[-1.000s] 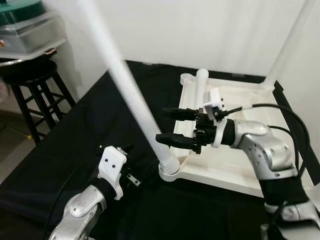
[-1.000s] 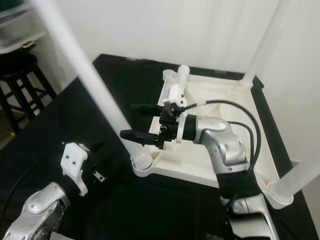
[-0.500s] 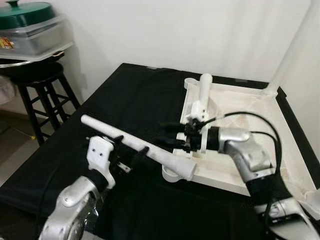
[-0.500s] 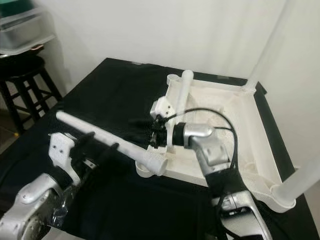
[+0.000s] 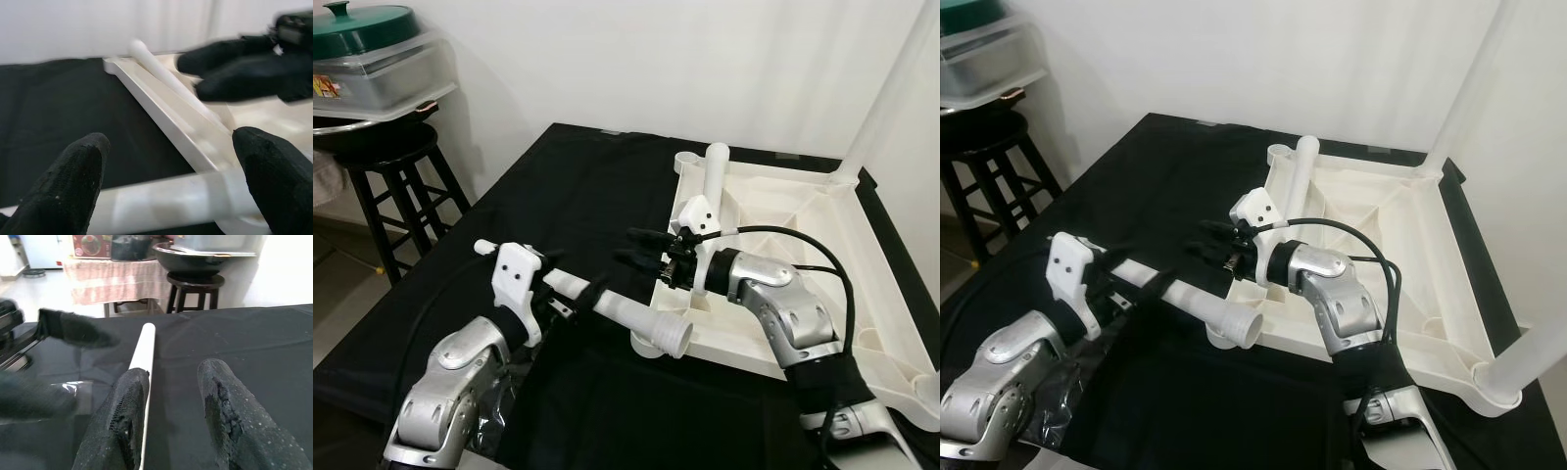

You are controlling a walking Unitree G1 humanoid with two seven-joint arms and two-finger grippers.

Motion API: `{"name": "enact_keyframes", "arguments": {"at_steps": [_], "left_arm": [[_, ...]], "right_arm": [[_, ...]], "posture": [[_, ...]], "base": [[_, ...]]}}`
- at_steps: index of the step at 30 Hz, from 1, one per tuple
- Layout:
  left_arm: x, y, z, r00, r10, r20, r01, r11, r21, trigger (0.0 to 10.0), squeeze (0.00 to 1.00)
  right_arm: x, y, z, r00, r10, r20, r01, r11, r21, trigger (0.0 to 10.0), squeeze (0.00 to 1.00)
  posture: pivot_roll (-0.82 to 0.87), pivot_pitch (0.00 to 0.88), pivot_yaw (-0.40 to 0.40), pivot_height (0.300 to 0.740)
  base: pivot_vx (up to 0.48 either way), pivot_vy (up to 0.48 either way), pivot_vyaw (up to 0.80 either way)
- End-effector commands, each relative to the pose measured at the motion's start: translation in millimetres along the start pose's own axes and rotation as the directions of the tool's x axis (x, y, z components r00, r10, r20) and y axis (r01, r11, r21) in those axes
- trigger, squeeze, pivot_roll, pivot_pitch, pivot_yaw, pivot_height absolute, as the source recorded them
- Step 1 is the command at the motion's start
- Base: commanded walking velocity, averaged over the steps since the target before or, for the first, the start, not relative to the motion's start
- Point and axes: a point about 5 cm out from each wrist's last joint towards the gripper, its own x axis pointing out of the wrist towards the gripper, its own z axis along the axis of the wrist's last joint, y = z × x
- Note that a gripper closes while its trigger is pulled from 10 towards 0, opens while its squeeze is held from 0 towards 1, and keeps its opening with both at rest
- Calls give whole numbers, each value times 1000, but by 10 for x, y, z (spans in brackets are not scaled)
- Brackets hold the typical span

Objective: Building children table

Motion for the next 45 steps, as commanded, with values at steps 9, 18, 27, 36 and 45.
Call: {"name": "enact_keyframes", "arguments": {"at_steps": [9, 18, 27, 36, 45], "left_arm": [[-28, 34, 6, 997, -26, -70, 22, 999, -48, 10000, 616], [-80, 63, 86, 999, 15, -34, -21, 979, -201, 10000, 1000], [-244, 158, 97, 995, -3, -95, -17, 977, -214, 10000, 1000], [-266, 146, 40, 989, 16, -147, -77, 904, -420, 10000, 1000], [-408, 37, -160, 990, 28, -141, -130, 596, -792, 10000, 1000]], "right_arm": [[-115, 0, 37, 998, 47, -38, -46, 999, 25, 10000, 1000], [-219, -4, 137, 995, 84, -60, -86, 996, -31, 10000, 1000], [-353, -59, 158, 999, 5, -43, -7, 999, -34, 10000, 1000], [-379, -112, 156, 995, -98, -8, 97, 995, -28, 10000, 1000], [-407, -139, 113, 990, -137, -23, 137, 990, -20, 10000, 1000]], "posture": [[10, 40, -7, 740], [7, 20, -12, 740], [3, 0, -8, 740], [-4, 0, 7, 740], [9, 0, 9, 740]], "base": [[0, 0, 0], [0, 0, 0], [0, 0, 0], [0, 0, 0], [0, 0, 0]]}}
